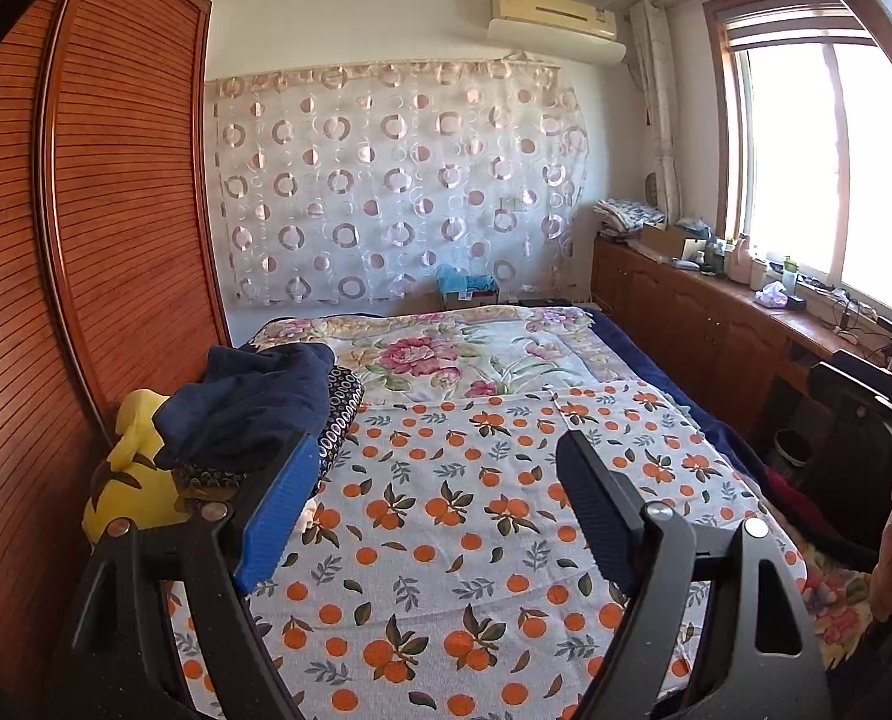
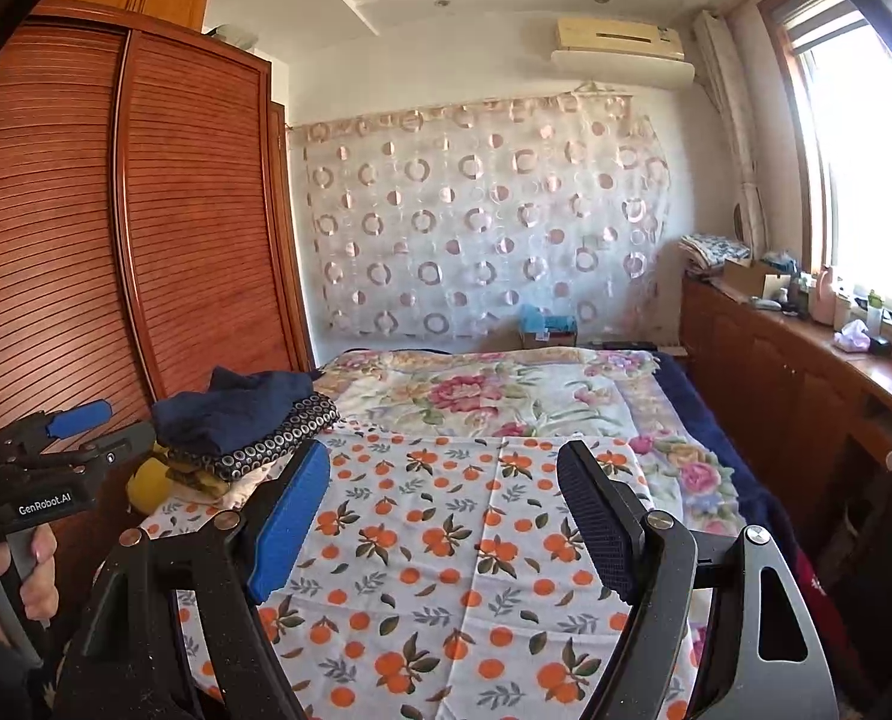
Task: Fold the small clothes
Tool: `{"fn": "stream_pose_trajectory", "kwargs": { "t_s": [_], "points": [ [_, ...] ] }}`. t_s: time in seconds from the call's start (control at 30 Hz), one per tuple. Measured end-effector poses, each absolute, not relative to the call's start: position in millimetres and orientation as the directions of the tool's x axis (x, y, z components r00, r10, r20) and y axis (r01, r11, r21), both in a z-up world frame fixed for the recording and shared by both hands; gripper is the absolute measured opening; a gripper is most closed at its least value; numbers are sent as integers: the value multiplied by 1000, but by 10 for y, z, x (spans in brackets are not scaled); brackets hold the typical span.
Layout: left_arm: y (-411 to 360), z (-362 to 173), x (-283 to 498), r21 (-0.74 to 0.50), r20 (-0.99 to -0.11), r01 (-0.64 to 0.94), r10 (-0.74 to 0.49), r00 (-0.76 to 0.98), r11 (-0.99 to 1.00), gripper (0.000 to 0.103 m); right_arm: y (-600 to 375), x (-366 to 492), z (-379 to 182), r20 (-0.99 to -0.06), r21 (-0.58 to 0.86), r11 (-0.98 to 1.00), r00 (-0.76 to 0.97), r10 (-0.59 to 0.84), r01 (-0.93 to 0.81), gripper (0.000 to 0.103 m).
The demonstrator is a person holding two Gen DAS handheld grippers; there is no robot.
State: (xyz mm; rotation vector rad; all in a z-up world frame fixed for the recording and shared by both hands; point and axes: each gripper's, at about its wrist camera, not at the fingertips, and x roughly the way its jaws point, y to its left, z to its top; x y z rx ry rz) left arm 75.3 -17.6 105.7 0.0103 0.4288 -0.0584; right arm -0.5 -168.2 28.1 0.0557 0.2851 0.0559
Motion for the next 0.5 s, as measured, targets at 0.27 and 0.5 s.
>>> {"fn": "stream_pose_trajectory", "kwargs": {
  "t_s": [0.27,0.5],
  "points": [
    [-181,1036,744,3,-420,43,-38,907,999,82,-1779,-72,237,-273,63,997,960,59,-43,80],
    [-214,1021,721,2,-422,51,-46,906,999,82,-1832,-108,274,-275,65,996,959,70,-55,80]
  ]
}}
